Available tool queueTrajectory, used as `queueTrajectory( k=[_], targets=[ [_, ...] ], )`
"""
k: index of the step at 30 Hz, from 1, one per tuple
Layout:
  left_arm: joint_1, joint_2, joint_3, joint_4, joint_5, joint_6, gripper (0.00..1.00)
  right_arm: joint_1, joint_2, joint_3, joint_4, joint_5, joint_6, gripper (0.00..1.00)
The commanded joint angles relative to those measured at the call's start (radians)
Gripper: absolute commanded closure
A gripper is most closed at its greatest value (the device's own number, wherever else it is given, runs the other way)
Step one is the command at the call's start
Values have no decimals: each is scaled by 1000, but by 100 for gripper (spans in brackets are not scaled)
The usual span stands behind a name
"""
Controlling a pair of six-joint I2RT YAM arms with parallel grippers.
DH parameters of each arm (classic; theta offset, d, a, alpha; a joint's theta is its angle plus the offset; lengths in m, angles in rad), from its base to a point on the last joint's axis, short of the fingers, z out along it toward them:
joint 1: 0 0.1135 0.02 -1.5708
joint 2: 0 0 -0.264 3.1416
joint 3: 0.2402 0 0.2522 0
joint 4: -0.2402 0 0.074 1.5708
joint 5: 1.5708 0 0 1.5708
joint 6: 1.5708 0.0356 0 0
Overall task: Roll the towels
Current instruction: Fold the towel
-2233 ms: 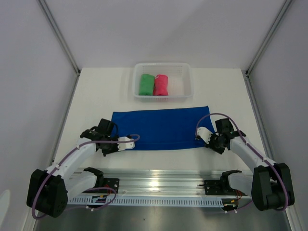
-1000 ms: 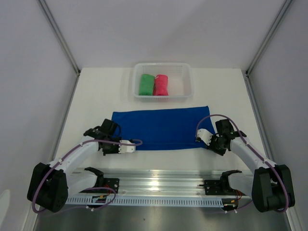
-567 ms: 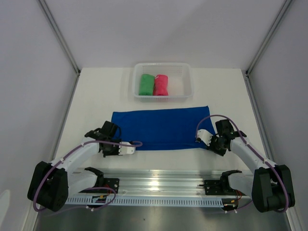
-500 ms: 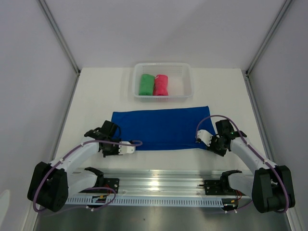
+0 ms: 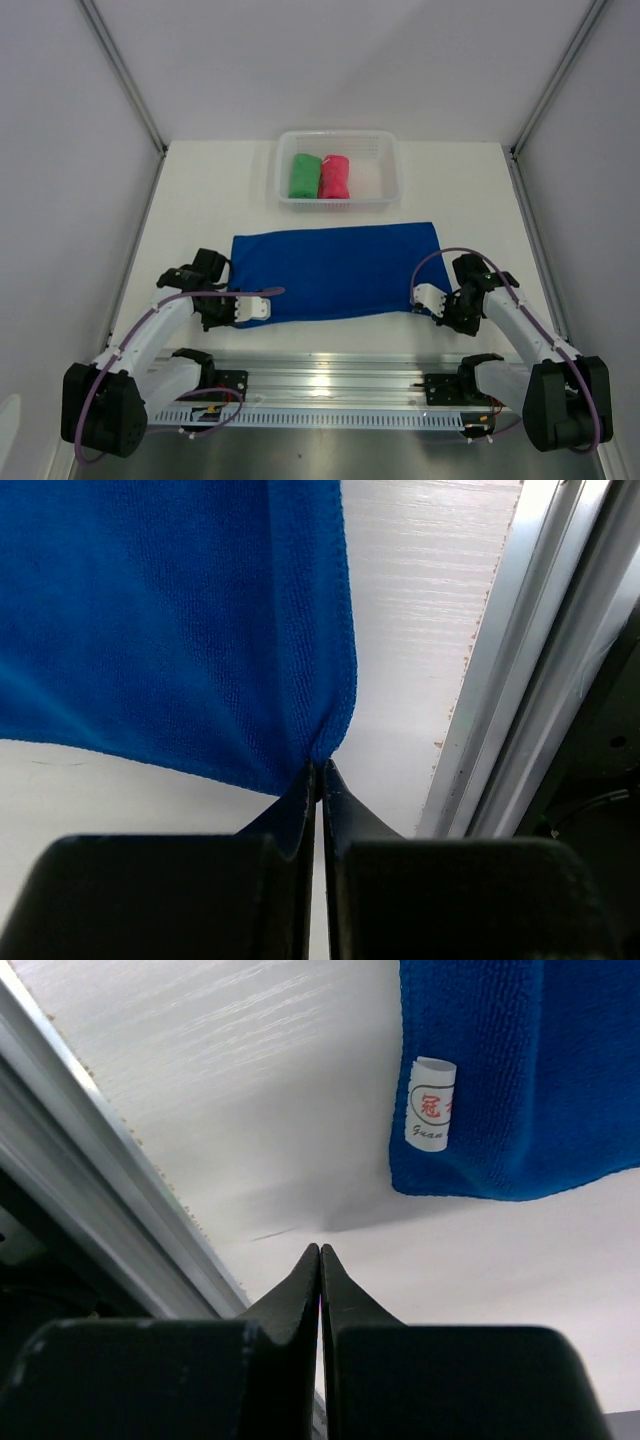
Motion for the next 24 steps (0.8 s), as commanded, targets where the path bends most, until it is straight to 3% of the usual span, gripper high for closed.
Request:
queueTrajectory(
  k=[1,6,7,10,15,24],
  targets=[
    [8,-15,-5,-42,35,46,99,-16,-37,33,-54,5,-37,100],
    [8,-9,-7,6,57,6,99,-14,-51,55,-2,-42,47,93],
    [8,-6,-7,9,55,3,99,-14,-52,58,28,-56,77,84],
    [6,-4,-8,15,45,3,99,-11,-40,73,64,-109,108,72],
    [8,-4,-1,12,54,-12,99,13,-14,47,96,-64,99,71],
    [6,-9,-14,17,46,-17,99,19,29,30,173,-67,96,57]
  ],
)
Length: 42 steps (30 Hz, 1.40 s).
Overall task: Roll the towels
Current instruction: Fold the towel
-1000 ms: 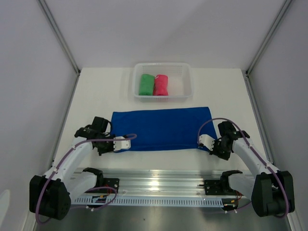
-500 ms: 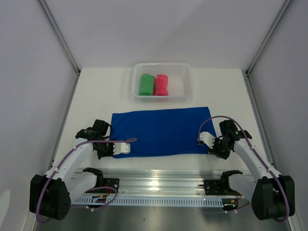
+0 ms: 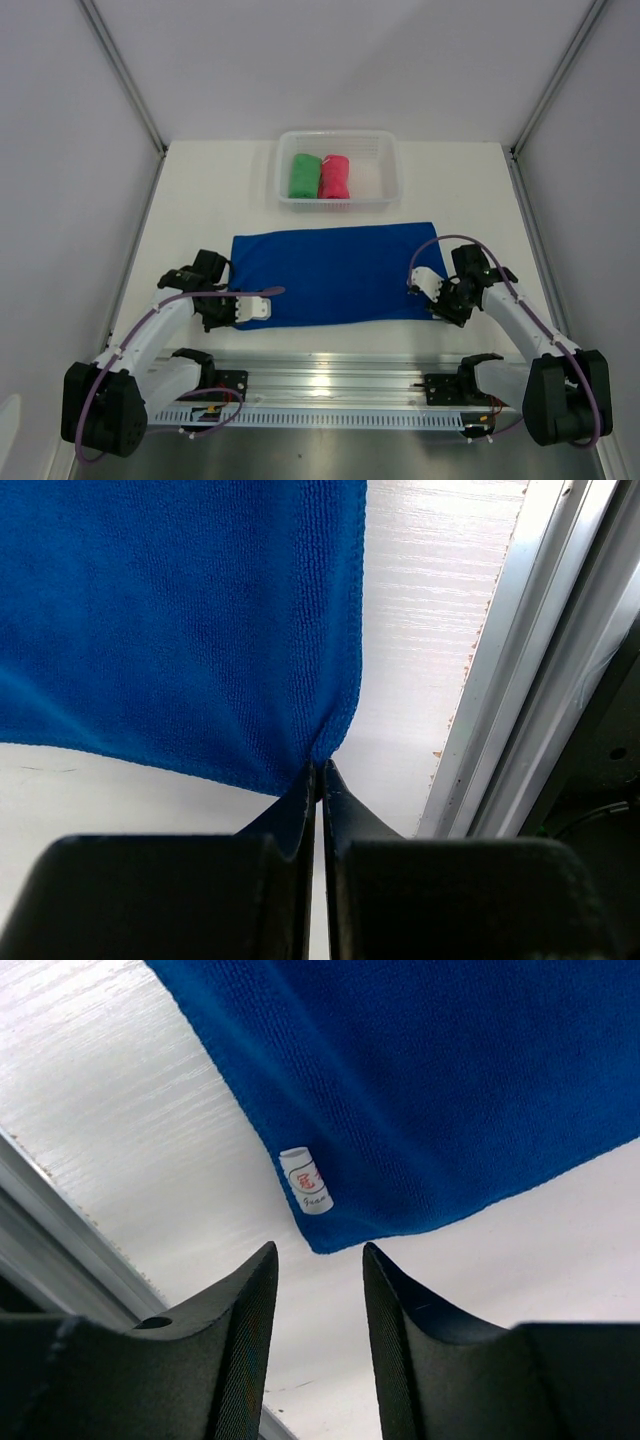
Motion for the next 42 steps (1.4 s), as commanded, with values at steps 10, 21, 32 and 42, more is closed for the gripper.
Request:
queueTrajectory(
  k=[10,21,32,42],
  targets=[
    [7,-14,6,2,36,-14,99,13,57,-62,117,14,-17,50],
    [7,-12,15,4,38,-19,99,14,68,-117,152,73,-47,74],
    [5,-14,24,-7,35,-37,99,14,40,-71,-12,44,-112,100],
    [8,-29,-5,-50,36,-20,99,20,19,-30,-185,-12,-158,100]
  ],
)
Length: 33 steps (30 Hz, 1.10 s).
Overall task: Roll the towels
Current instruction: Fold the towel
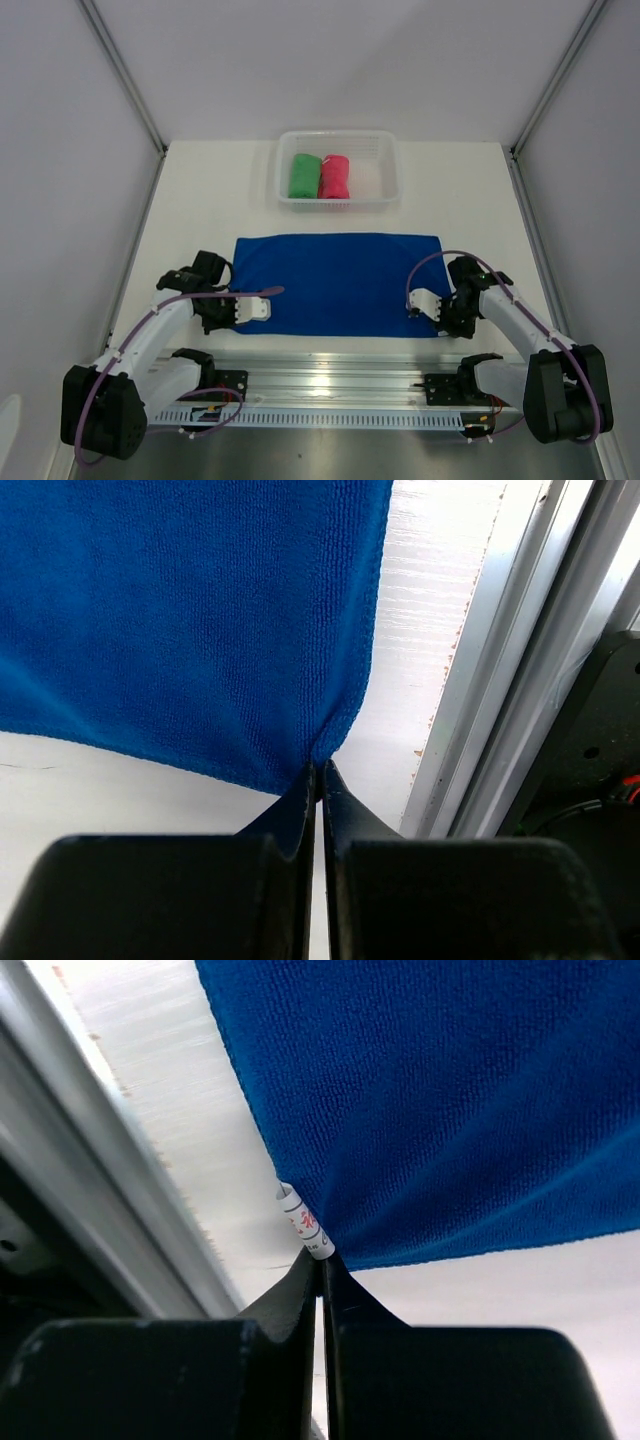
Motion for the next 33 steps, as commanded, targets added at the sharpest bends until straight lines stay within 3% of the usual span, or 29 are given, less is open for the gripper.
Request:
queueTrajectory(
  k=[1,8,17,21,24,33],
  targets=[
    [8,-10,2,-28,27,5,99,5,-7,49,-112,-36,-16,100],
    [117,28,138,-51,138,-63,99,-3,-26,134,-193,-39,9,100],
    [182,160,272,-38,230,-186,99,-67,13,218,-132,-72,45,100],
    [198,228,338,-4,271,-258,99,-121,46,269,-24,-126,94,100],
    [200,289,369,62,262,-329,99,-162,120,315,62,-195,151,100],
    [269,432,458,200,201,-518,99,-199,422,476,190,-197,280,100]
  ],
)
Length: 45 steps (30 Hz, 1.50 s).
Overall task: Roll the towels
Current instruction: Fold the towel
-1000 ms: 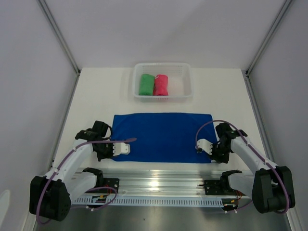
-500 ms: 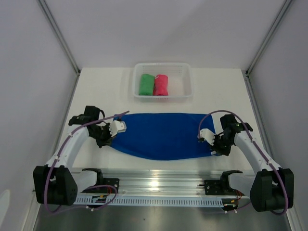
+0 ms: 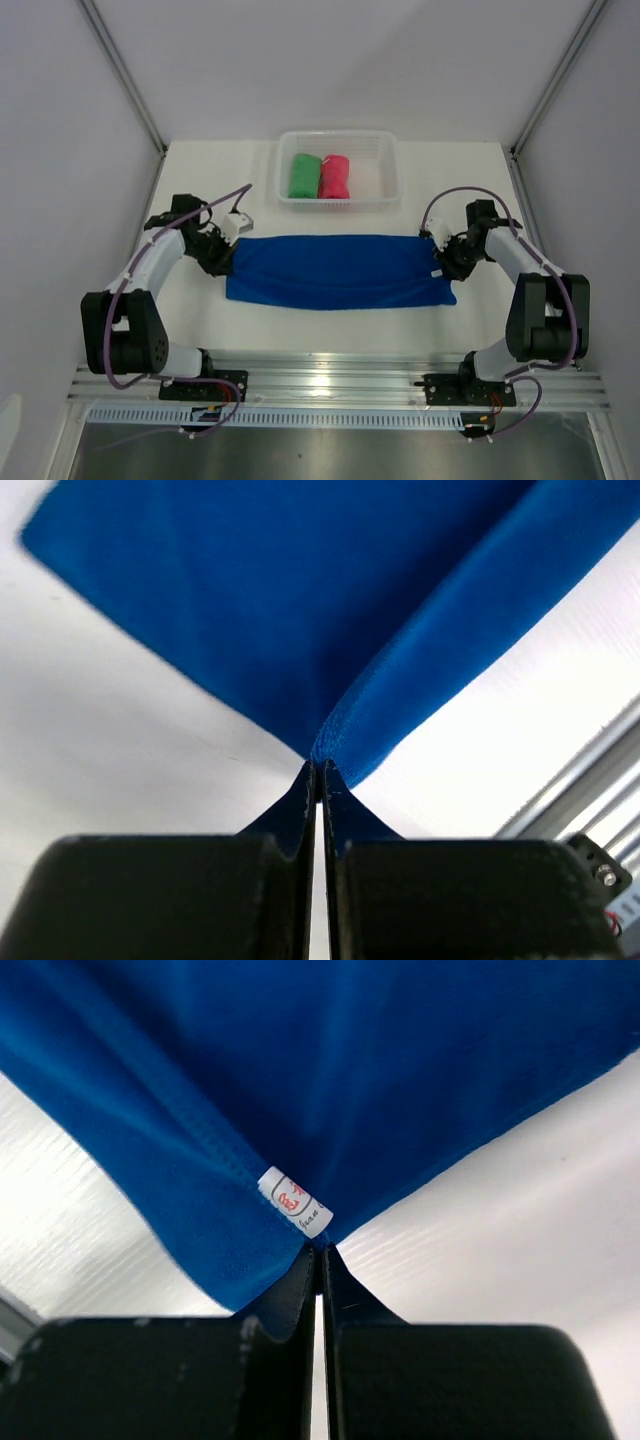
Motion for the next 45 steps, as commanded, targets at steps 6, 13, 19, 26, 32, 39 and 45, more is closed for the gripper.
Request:
queueTrajectory(
  k=[6,13,19,26,32,39,45],
  targets=[
    [35,140,155,140,-62,-224,99,-12,140,149,72,27,69,100],
    [44,197,185,178,-82,-259,99,-11,209,244,52,63,89,100],
    [44,231,219,216,-110,-275,99,11,326,362,44,121,101,100],
    [44,269,247,241,-134,-309,99,52,378,416,32,167,130,100],
    [44,303,271,256,-164,-332,100,48,390,422,41,181,147,100],
    [44,335,299,264,-174,-347,99,48,421,485,30,198,166,100],
    [39,379,328,264,-181,-402,99,49,469,493,53,179,210,100]
  ],
)
